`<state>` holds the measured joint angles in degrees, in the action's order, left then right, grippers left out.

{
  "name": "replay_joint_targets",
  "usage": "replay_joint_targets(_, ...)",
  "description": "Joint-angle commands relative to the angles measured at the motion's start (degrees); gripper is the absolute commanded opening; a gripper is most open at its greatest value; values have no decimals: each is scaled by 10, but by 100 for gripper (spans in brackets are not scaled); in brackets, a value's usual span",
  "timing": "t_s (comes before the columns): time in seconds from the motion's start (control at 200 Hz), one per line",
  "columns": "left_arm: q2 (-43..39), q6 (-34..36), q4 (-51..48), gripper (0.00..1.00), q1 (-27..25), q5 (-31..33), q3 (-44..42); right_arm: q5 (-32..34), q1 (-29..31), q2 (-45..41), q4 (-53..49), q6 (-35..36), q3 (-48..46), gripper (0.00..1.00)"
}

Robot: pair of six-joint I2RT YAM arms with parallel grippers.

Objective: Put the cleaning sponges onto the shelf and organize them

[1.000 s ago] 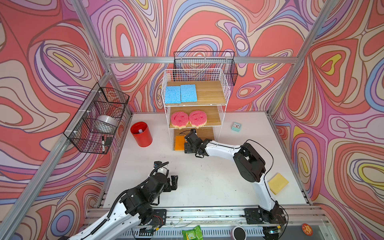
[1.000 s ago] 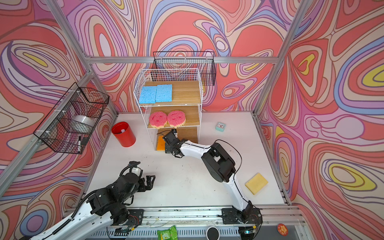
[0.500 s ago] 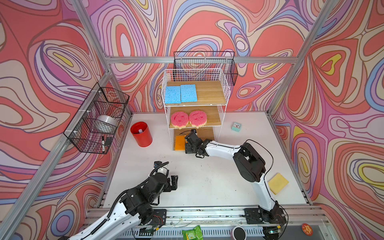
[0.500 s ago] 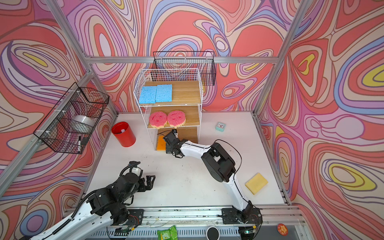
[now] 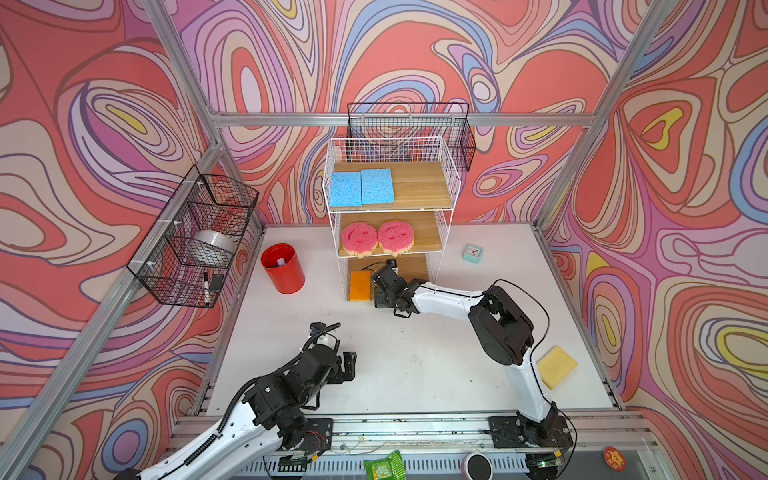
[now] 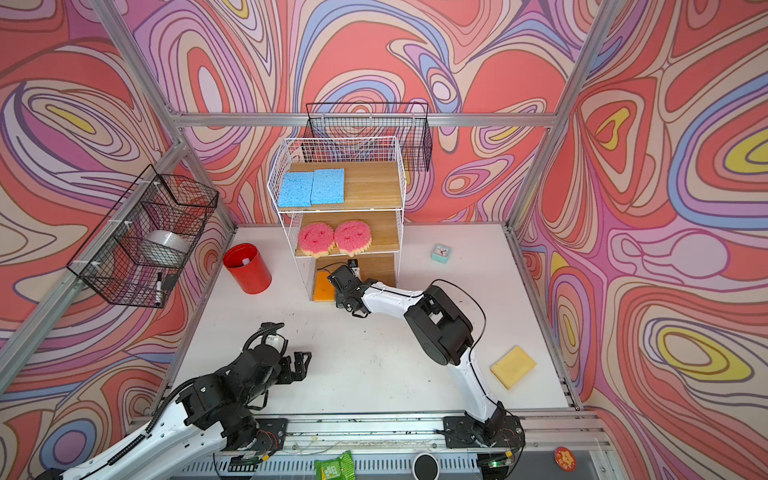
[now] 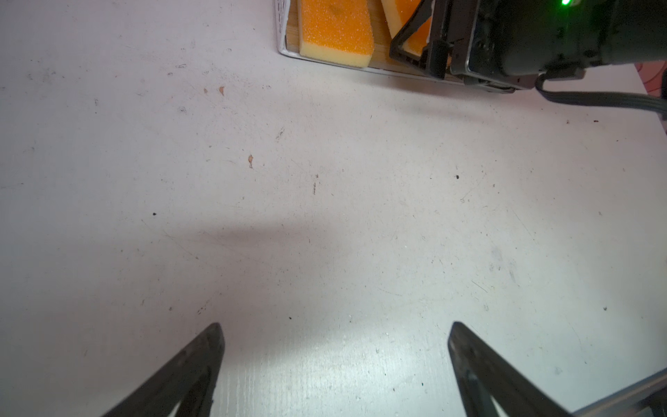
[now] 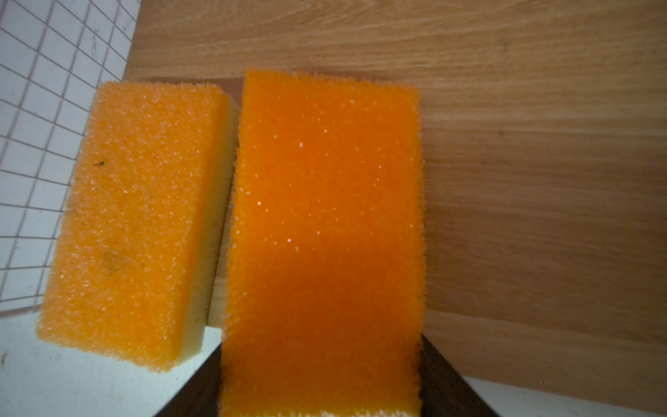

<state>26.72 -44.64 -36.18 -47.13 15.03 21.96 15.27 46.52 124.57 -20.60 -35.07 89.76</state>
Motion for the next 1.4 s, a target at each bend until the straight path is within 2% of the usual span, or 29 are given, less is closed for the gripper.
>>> replay_joint_targets(0.0, 0, 3, 3, 98, 4, 4, 7, -12, -2, -6, -6, 1, 6, 72)
replay_joint_targets(0.25, -15, 1, -8, 98, 3, 10, 5, -37, 0, -10, 19, 12, -8, 84)
replay_joint_targets(0.581, -10, 2, -5, 98, 4, 9, 5, -30, 0, 9, 7, 17, 11, 86)
replay_joint_targets(0.776, -18, 2, -11, 98, 3, 11, 6, -41, 0, 10, 34, 32, 4, 87)
replay_joint_targets(1.026, -20, 1, -12, 98, 3, 10, 7, -47, 0, -12, 77, 43, -32, 87)
replay_joint_targets(1.392, 6, 16, -3, 98, 3, 0, 32, -28, 1, -85, 74, 37, -91, 89)
